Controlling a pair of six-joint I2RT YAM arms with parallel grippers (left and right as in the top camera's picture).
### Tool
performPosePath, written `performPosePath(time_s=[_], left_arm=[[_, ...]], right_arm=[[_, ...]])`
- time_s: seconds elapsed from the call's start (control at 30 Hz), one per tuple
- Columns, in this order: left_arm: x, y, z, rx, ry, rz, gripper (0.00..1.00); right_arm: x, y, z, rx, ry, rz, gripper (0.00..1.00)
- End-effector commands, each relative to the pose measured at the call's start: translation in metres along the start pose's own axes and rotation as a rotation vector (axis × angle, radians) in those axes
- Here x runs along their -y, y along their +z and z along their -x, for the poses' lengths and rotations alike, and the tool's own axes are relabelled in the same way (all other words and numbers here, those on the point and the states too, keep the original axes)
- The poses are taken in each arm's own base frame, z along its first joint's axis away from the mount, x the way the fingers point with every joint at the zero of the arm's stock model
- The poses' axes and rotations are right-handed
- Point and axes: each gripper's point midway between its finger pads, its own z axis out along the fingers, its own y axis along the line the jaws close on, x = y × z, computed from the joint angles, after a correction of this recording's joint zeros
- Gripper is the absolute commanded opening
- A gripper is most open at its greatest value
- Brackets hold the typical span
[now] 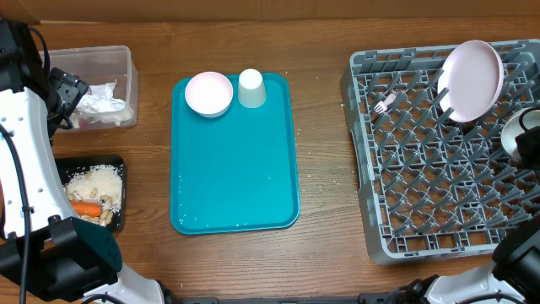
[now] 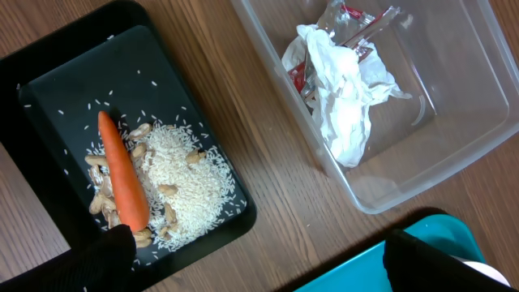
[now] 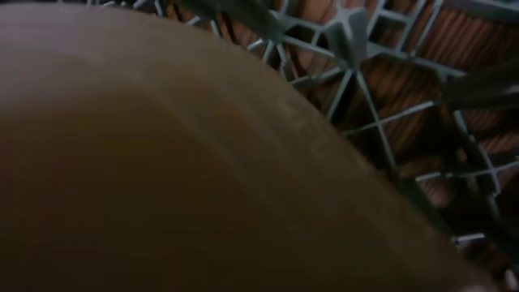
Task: Sort waste into correct bins and load items into the dishwasher rack
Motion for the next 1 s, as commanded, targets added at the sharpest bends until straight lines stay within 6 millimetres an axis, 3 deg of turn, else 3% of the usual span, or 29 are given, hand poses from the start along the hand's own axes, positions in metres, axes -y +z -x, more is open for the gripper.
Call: performPosePath(time_s=[0.0,0.13,0.4,0.57,0.67,0.83,0.97], left_arm=[[0.000,-0.003,0.002,0.015,0.014,0.003,1.00],[0.000,-0.003,0.002,0.015,0.014,0.003,1.00],[0.000,-0.003,0.002,0.015,0.014,0.003,1.00],[0.000,-0.003,0.002,0.015,0.014,0.003,1.00],[0.000,-0.003,0.002,0.015,0.014,0.003,1.00],[0.000,-0.003,0.002,0.015,0.014,0.003,1.00],[0.000,-0.003,0.002,0.015,0.014,0.003,1.00]], right_arm=[[0.009,0.000,0.004,0.023,-0.013,-0.054,0.04],[0.017,0.004,0.003,0.034,-0.013,-0.084,0.04],[0.034,0.029,-0.022,0.008,-0.003,-0.093,0.04],[0.022,0.023,-0.024,-0.003,-0.005,-0.033,0.04],[0.006,0.000,-0.014,0.032,-0.016,0.021,0.04],[-0.022,-0.070,0.010,0.171,-0.051,0.083,0.06],[-0.040,-0.121,0.023,0.288,-0.079,0.133,0.33]])
